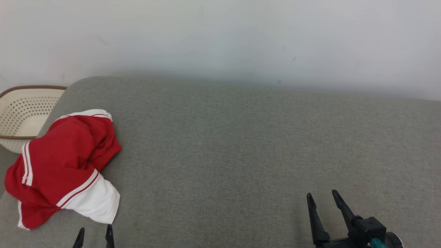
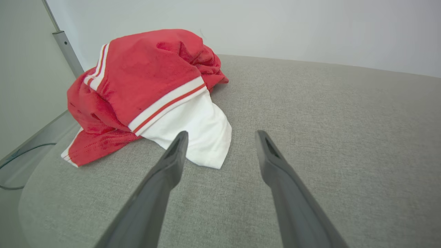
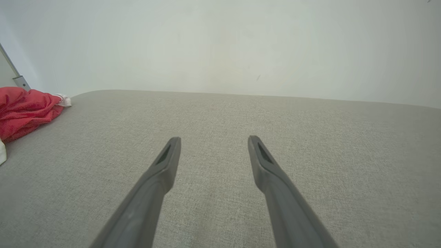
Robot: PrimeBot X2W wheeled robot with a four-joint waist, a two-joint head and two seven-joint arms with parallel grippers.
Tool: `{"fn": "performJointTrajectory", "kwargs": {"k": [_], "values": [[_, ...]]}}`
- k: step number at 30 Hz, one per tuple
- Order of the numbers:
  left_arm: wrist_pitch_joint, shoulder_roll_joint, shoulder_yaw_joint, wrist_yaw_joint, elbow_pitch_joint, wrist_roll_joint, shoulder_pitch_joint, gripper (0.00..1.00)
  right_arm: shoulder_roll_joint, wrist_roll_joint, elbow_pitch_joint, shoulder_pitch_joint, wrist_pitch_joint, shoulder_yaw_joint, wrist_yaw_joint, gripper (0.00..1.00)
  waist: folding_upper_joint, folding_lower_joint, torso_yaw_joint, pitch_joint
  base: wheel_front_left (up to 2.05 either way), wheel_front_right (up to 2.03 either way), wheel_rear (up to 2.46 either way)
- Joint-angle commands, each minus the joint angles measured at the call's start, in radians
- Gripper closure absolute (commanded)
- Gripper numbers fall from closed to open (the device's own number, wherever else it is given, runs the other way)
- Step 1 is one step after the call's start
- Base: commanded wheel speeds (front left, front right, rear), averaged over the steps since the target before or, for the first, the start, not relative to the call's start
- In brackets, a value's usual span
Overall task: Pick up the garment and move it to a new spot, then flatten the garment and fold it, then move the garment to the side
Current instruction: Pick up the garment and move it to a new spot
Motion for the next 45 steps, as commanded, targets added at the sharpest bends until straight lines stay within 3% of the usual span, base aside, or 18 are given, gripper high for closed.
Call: {"fn": "performJointTrajectory", "kwargs": {"k": [1,10,15,19,28,36,40,45], "values": [[-0.005,0.0,0.008,0.003,0.009,-0.01,0.022,0.0,0.001,0.008,-0.002,0.004,-0.001,0.012,0.0,0.0,0.0,0.0,0.089,0.002,0.0,0.0,0.0],[-0.004,-0.001,0.052,0.003,0.027,-0.012,0.034,0.0,0.0,0.018,0.008,-0.009,-0.001,0.052,0.0,0.0,0.0,0.0,0.276,0.014,0.0,0.0,0.0],[-0.004,-0.004,0.075,0.0,0.025,-0.017,0.046,0.0,-0.005,0.017,0.016,-0.022,-0.001,0.066,0.0,0.0,0.0,0.0,0.327,0.029,0.0,0.0,0.0],[-0.004,-0.005,0.089,-0.006,0.032,-0.036,0.029,0.0,-0.015,0.022,0.019,-0.033,0.0,0.079,0.0,0.0,0.0,0.0,0.31,0.053,0.0,0.0,0.0],[-0.004,0.011,0.111,-0.085,0.072,-0.055,-0.13,0.0,-0.052,0.014,0.004,-0.058,0.0,0.072,0.0,0.0,0.0,0.0,0.247,0.146,0.0,0.0,0.0],[-0.004,0.135,0.081,-0.164,0.251,-0.059,-0.393,0.0,-0.098,0.008,-0.011,-0.088,0.0,0.077,0.0,0.0,0.0,0.0,0.196,0.234,0.0,0.0,0.0],[-0.004,0.19,0.048,-0.171,0.318,-0.087,-0.496,0.0,-0.108,0.007,-0.017,-0.104,-0.001,0.075,0.0,0.0,0.0,0.0,0.175,0.266,0.0,0.0,0.0],[-0.004,0.251,-0.073,-0.173,0.375,-0.162,-0.585,0.0,-0.118,0.009,-0.02,-0.105,0.0,0.075,0.0,0.0,0.0,0.0,0.156,0.294,0.0,0.0,0.0]]}}
